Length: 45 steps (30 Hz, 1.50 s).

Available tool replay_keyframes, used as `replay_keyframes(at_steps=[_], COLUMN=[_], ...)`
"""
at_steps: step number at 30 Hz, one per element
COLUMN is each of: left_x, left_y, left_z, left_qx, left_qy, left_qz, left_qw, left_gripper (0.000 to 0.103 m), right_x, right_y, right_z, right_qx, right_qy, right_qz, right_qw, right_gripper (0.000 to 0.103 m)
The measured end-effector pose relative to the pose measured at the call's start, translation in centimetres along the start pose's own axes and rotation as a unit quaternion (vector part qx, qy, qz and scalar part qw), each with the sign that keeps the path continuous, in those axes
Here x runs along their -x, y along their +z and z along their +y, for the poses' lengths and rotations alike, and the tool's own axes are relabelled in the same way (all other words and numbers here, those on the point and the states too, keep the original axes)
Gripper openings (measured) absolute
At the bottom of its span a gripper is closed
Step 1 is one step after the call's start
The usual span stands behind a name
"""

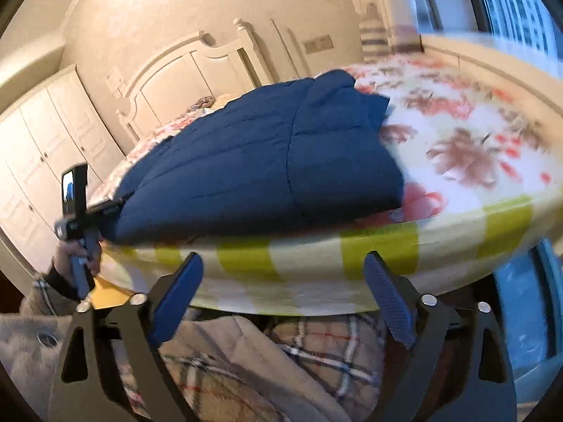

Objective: Fold large clothes

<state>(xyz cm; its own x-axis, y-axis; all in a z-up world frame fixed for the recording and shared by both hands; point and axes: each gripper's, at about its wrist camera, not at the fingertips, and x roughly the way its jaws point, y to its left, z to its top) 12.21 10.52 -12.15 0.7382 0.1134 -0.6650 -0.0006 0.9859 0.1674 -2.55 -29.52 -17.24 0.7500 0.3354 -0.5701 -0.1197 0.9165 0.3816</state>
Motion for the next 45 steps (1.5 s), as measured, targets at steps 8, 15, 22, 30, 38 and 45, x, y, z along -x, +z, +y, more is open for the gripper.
replay_keyframes(at_steps=[8,15,22,30,38,45], left_x=[0.0,-0.1,0.1,5.5,-4.6,-9.1], left_y=[0.1,0.0,0.0,6.6,15.5,15.6], left_z=[0.1,0.1,-0.1,-5.0,-14.9,-16.8], left_qx=[0.002,0.006,0.014,-0.04,-0.074,-0.054], left_qy=[-0.001,-0.005,-0.009,-0.025,-0.053,-0.054], left_qz=[-0.002,-0.006,-0.003,-0.044,0.061,0.117], left_qw=[1.0,1.0,0.9999,0.9979,0.9939,0.9902], left_gripper=[0.101,0.101,0.101,0.095,0.098,0.095], right_x=[-3.4,-7.6,-8.3,-4.0,-0.6,-0.5], right_y=[3.0,7.1,7.2,5.5,5.9,6.1], right_z=[-0.4,0.9,0.2,2.1,2.6,1.5], right_qx=[-0.072,-0.144,-0.177,-0.093,-0.061,-0.069], right_qy=[0.042,0.008,0.037,0.034,0.026,0.02], right_qz=[0.011,-0.008,-0.088,-0.147,-0.183,-0.166], right_qw=[0.996,0.99,0.979,0.984,0.981,0.984], right_gripper=[0.095,0.099,0.049,0.035,0.035,0.035])
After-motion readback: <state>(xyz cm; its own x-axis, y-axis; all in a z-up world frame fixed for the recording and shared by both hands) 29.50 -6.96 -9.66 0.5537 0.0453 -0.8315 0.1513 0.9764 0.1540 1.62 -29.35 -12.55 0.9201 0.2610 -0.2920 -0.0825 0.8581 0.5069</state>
